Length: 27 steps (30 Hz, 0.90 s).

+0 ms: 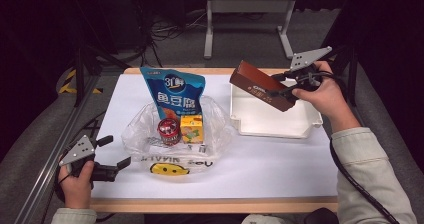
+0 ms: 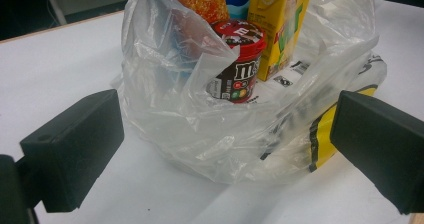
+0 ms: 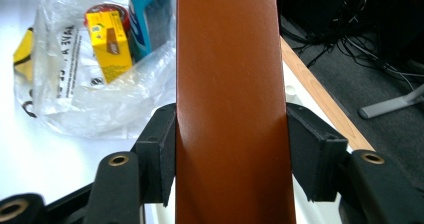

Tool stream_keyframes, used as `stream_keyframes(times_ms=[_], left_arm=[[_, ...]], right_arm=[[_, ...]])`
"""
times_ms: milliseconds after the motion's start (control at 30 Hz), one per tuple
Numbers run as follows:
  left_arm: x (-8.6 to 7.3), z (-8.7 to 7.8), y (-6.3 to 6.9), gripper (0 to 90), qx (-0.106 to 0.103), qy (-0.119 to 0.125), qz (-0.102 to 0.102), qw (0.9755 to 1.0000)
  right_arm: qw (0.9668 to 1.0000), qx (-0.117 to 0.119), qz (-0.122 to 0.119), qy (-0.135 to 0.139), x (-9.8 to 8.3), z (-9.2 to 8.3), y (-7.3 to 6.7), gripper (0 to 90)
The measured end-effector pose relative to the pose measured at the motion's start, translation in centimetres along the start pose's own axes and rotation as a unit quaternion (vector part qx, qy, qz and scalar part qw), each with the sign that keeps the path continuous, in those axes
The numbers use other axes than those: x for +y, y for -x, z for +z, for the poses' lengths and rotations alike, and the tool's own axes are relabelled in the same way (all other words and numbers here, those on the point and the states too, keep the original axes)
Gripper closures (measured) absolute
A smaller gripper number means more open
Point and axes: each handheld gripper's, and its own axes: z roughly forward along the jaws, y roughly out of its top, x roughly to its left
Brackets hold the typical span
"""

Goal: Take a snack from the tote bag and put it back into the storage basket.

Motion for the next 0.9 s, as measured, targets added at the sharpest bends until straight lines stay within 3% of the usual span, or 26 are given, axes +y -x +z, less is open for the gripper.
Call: stream_keyframes(times_ms=[500,900], left_arm=[[-0.3,-0.1,0.7,1.5,-0.001,-0.011,0.0,0.9999],[-0.4,0.0,0.6,1.8,-0.004,-0.012,0.0,0.9999]], right_arm=[[0.9994,-0.012,0.024,-0.023,-2.8,1.2,2.9,42.5],[0.9988,-0.017,0.025,-0.039,-4.3,2.5,3.9,42.4]])
